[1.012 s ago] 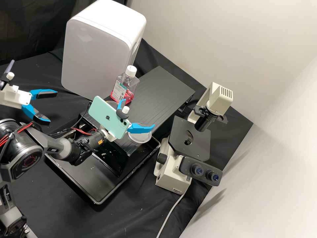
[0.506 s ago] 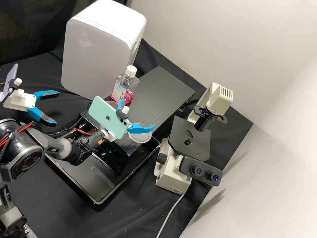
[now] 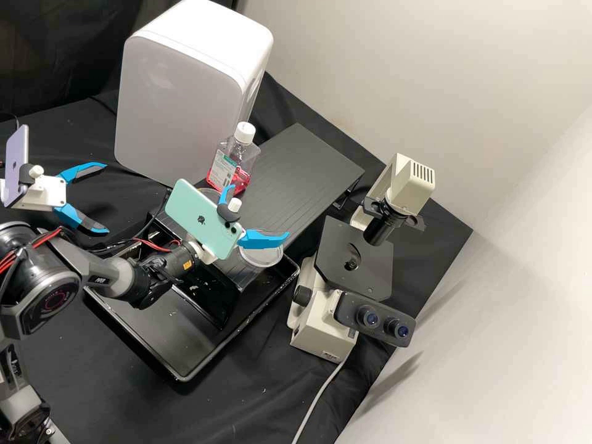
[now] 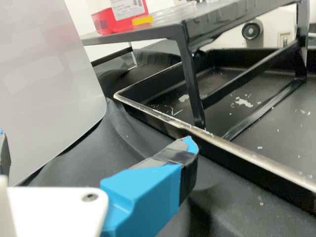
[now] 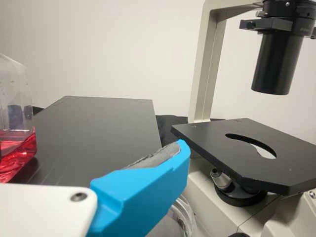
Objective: Place the lid on the petri dish
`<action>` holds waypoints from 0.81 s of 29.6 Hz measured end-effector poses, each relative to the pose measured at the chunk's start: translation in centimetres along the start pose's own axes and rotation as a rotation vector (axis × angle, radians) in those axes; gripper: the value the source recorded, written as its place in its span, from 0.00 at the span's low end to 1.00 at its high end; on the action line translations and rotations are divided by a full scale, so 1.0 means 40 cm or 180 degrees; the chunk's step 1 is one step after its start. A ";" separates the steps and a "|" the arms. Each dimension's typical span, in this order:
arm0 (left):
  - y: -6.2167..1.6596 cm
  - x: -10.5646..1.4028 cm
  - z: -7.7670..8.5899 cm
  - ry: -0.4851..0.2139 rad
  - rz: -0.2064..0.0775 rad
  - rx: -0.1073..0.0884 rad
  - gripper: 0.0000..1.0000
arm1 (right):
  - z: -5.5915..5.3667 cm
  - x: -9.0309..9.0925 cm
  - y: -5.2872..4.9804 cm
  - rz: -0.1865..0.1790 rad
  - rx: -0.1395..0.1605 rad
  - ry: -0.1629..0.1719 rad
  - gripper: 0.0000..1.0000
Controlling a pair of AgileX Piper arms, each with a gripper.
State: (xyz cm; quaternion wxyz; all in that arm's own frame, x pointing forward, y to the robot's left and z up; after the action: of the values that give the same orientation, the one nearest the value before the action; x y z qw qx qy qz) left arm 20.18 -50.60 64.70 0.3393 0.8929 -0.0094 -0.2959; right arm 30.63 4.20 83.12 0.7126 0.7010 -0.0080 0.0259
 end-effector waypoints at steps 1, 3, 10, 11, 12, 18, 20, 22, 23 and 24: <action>-0.003 -0.003 0.002 -0.0009 -0.0016 0.0004 1.00 | 0.000 0.000 0.000 0.0000 0.0000 0.0000 1.00; -0.005 -0.006 0.003 -0.0018 -0.0031 0.0009 1.00 | 0.000 0.000 0.000 0.0000 0.0000 0.0000 1.00; -0.005 -0.006 0.003 -0.0018 -0.0031 -0.0050 1.00 | 0.000 0.000 0.000 0.0000 0.0000 0.0000 1.00; -0.005 -0.006 0.003 -0.0017 -0.0032 -0.0100 1.00 | 0.000 0.000 0.000 0.0000 0.0000 0.0000 1.00; -0.002 -0.008 0.002 -0.0020 -0.0016 -0.0167 1.00 | 0.000 0.000 0.000 0.0000 0.0000 0.0000 1.00; 0.011 -0.022 -0.023 0.0033 0.0042 -0.0574 1.00 | 0.000 0.000 0.000 0.0000 0.0000 0.0000 1.00; 0.018 -0.022 -0.026 0.0004 0.0077 -0.0684 1.00 | 0.000 0.000 0.000 0.0000 0.0000 0.0000 1.00; 0.022 -0.026 -0.028 -0.0056 0.0091 -0.0777 1.00 | 0.000 0.000 0.000 0.0000 0.0000 0.0000 1.00; 0.023 -0.029 -0.028 -0.0091 0.0092 -0.0800 1.00 | 0.000 0.000 0.000 0.0000 0.0000 0.0000 1.00; 0.023 -0.029 -0.027 -0.0115 0.0091 -0.0811 1.00 | 0.000 0.000 0.000 0.0000 0.0000 0.0000 1.00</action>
State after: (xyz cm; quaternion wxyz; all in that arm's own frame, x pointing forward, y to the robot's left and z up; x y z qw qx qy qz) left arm 19.97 -50.43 66.50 0.4539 0.8369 0.0094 -0.3058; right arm 30.63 4.20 83.12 0.7126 0.7010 -0.0080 0.0259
